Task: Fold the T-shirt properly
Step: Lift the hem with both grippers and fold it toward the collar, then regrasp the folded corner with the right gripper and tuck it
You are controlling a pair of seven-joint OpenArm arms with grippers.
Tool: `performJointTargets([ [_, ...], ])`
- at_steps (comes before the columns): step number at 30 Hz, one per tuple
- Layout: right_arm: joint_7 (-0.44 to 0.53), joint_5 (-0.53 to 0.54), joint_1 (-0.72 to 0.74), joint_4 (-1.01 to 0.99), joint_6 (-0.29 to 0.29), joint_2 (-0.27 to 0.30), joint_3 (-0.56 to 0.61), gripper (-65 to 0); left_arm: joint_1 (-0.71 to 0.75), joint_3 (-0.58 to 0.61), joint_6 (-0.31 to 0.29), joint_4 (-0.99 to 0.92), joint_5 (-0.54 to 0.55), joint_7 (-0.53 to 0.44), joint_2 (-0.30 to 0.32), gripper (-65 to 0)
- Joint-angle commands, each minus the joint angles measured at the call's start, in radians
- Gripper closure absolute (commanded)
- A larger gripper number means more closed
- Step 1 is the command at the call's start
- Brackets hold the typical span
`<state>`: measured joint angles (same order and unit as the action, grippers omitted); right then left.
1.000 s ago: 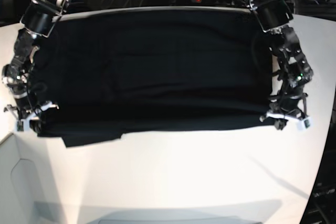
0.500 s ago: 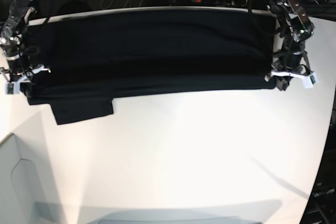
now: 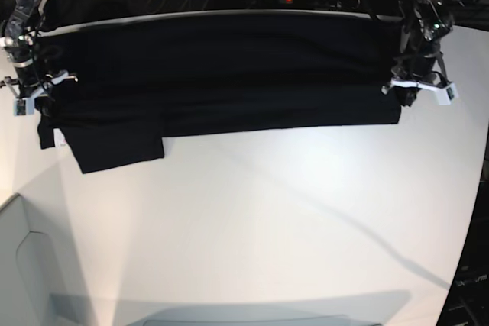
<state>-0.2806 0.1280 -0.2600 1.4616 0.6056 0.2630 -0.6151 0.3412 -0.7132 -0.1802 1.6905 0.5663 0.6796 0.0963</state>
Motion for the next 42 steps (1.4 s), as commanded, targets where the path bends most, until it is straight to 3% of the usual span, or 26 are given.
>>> performJointTargets([
  [1,0.024,0.003,-0.002,0.017,-0.011,0.02,-0.007,0.0,0.006,-0.01,0.006,0.018,-0.002,-0.03,0.013,-0.1],
  [9,0.022,0.0,-0.049,0.015,-0.011,0.04,0.065,0.0,0.017,-0.006,0.006,-0.063,-0.002,-0.027,0.012,-0.1],
  [15,-0.036,0.0,-0.049,0.024,-0.011,0.045,0.07,-21.7,0.019,-0.004,0.006,-0.076,-0.002,-0.022,0.015,-3.0],
  [19,-0.038,0.002,-0.051,0.103,-0.011,0.031,-0.002,-33.6,0.019,-0.012,0.008,-0.065,-0.002,0.029,0.015,-19.9],
  [21,-0.038,0.002,-0.048,0.15,-0.011,0.012,-0.03,-34.4,0.019,-0.012,0.006,-0.063,-0.002,0.029,0.015,-29.4],
  [24,-0.038,0.002,-0.037,0.202,-0.011,0.005,-0.035,-34.4,0.019,-0.012,0.006,-0.063,-0.002,0.029,0.015,-36.5],
  [28,-0.052,0.0,0.035,0.216,-0.011,0.003,0.005,-34.4,0.014,-0.012,0.006,-0.063,-0.002,0.029,0.015,-37.0],
  [35,-0.251,0.0,0.301,0.069,-0.011,0.009,0.126,-34.4,0.012,-0.007,0.006,-0.063,-0.002,0.029,0.015,-37.1],
  [42,-0.251,-0.034,0.485,-0.243,-0.016,0.022,0.218,-34.7,0.016,-0.01,0.006,-0.065,-0.002,0.029,0.015,-37.1],
])
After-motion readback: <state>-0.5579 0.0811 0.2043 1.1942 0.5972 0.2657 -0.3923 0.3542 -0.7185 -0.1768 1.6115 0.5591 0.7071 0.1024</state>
